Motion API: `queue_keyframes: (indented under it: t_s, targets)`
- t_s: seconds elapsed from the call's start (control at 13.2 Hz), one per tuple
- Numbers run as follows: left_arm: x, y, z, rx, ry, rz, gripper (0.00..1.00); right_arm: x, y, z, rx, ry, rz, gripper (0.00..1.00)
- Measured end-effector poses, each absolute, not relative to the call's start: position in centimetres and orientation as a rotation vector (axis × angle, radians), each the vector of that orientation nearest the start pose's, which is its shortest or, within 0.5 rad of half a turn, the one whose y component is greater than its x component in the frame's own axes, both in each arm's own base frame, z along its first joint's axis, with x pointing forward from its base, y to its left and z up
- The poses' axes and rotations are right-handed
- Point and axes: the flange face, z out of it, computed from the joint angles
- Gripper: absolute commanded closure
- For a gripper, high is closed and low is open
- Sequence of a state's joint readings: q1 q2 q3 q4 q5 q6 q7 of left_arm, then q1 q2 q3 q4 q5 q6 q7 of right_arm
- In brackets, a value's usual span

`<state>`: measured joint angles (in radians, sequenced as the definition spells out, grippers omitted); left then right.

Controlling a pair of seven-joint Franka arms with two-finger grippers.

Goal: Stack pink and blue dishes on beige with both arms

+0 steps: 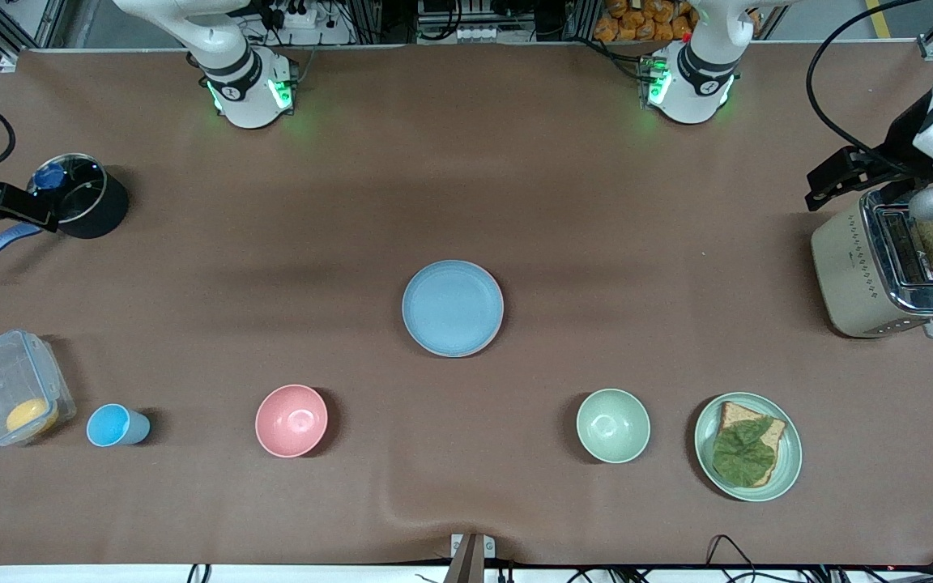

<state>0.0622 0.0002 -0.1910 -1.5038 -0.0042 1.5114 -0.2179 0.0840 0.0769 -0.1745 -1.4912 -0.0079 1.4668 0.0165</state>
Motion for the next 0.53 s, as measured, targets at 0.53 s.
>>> queue_keyframes:
  t_s: [0.53]
  targets:
    - [54.22, -6.92, 65.26, -3.144, -0.092, -0.007, 0.00, 56.63, -4.08, 60.54, -3.150, 0.173, 0.175, 0.00]
